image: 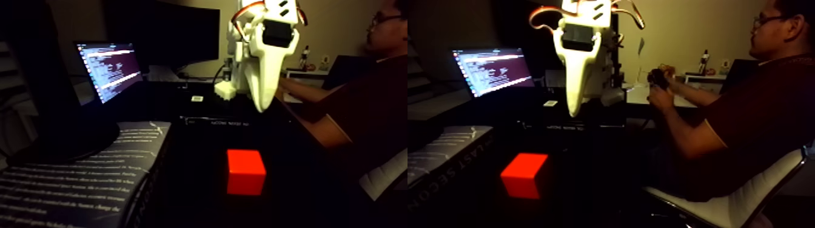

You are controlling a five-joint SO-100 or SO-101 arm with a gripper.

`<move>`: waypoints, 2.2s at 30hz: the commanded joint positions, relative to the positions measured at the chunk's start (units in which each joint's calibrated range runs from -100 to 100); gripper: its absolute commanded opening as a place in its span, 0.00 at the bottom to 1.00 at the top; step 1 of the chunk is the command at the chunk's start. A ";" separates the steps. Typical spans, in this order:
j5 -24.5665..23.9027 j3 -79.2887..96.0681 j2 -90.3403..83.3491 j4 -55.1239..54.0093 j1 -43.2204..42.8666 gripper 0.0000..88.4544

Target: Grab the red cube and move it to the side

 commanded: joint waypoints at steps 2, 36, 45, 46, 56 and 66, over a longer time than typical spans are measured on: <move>0.22 -0.18 0.17 0.08 0.33 0.01; 10.04 -22.31 28.65 -9.04 1.58 0.09; 26.39 -44.35 57.73 -5.33 7.15 0.09; 27.84 -46.53 60.67 -3.81 7.32 0.09; 33.61 -68.21 80.84 8.35 7.99 0.09; 36.47 -75.55 92.69 13.00 9.49 0.09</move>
